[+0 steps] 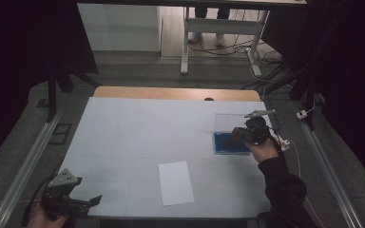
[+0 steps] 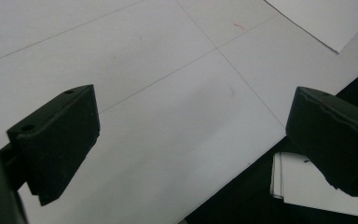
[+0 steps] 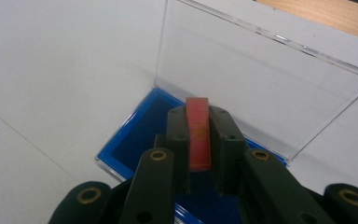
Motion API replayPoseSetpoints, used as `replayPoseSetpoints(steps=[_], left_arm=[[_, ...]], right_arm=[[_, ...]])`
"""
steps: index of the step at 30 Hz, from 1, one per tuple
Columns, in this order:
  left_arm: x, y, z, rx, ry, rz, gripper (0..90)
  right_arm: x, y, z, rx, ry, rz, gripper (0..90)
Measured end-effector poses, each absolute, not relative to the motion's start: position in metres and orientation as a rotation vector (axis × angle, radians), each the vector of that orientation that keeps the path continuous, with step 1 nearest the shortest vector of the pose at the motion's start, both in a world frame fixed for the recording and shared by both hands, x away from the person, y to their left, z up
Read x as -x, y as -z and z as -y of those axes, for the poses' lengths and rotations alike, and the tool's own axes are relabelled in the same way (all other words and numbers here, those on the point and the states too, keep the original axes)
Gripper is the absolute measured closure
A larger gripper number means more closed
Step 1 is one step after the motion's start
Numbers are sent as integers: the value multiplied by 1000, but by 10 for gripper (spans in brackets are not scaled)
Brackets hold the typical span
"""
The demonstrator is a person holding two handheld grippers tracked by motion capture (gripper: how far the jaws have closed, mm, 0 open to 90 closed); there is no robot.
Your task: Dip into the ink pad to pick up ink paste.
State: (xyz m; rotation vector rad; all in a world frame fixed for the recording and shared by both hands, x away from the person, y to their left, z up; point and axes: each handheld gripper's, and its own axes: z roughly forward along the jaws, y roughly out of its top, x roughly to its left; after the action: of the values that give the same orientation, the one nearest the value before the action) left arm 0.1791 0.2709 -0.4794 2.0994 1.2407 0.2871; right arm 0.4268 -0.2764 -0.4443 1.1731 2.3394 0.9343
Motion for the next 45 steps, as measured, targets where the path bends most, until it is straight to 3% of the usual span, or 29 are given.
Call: replayPoseSetpoints(steps=[26,45], left_arm=[[-179,479,-272,-2096,-283,-1237,31],[-180,480,-271,-2103,-283,-1242,32]], right_arm=[[-442,475,277,-1175,-805,-2416,797],[-442,476,269,-1156,-753,-2419,804]])
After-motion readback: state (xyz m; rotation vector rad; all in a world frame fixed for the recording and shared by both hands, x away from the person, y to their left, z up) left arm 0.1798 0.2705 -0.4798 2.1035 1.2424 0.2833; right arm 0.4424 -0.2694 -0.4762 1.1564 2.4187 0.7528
